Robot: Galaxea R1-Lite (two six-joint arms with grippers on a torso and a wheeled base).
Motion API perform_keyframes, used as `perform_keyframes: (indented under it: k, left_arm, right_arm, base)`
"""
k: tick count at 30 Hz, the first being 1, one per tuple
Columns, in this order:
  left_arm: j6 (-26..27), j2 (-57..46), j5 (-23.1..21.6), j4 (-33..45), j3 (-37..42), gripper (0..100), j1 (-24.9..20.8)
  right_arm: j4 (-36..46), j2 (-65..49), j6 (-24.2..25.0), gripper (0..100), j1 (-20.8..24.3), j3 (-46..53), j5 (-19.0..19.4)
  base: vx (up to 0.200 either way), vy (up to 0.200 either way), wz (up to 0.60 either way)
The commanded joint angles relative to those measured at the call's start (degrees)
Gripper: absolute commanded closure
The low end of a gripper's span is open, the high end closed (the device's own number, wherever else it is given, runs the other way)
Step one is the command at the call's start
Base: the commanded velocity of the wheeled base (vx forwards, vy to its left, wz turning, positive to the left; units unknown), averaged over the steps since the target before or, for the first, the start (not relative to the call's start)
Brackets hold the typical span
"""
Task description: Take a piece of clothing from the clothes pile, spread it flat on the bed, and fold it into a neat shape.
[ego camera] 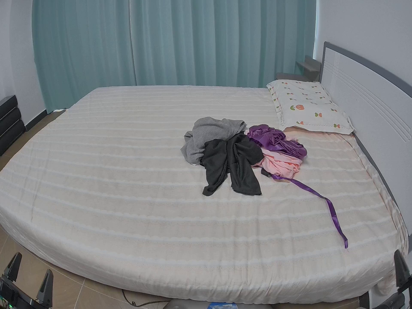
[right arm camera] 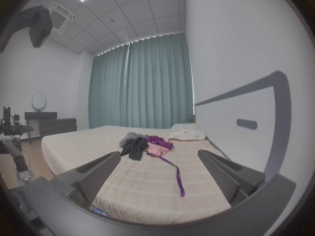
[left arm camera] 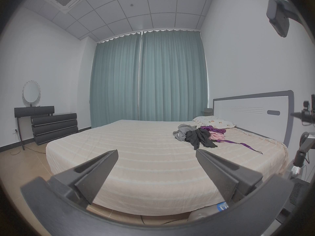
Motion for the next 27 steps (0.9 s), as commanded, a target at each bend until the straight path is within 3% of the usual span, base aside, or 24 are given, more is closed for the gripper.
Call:
perform_keyframes:
  k: [1,6,7,14,15,18,27]
  left_arm:
    - [0.0,-0.8,0.0,0.0,1.0,0,0.0]
    - [0.0,-0.8,0.0,0.0,1.0,0,0.0]
    - [0.0,-0.8,0.0,0.0,1.0,0,0.0]
    - [0.0,-0.8,0.0,0.0,1.0,0,0.0]
    - [0.0,-0.8,0.0,0.0,1.0,0,0.0]
    - [0.0,-0.8,0.0,0.0,1.0,0,0.0]
    - [0.0,-0.8,0.0,0.0,1.0,0,0.0]
  right_arm:
    - [1.1,19.0,0.1,0,0.7,-8.9,4.7]
    - [-1.0,26.4,2.3,0,2.6,-6.8,5.8]
    - [-3.8,33.4,2.9,0,5.0,-6.8,6.7]
    - [-12.1,50.1,2.9,0,8.4,-8.5,7.1]
    - [-16.2,57.3,3.7,0,9.5,-9.9,8.3]
    - [-19.8,63.5,5.4,0,9.9,-11.3,8.5]
    - [-29.2,91.3,10.6,0,11.2,-27.9,8.1]
  base:
    - [0.000,0.000,0.00]
    - [0.000,0.000,0.00]
    - [0.000,0.000,0.00]
    - [0.000,0.000,0.00]
    - [0.000,0.000,0.00]
    - [0.000,0.000,0.00]
    - [0.000,0.000,0.00]
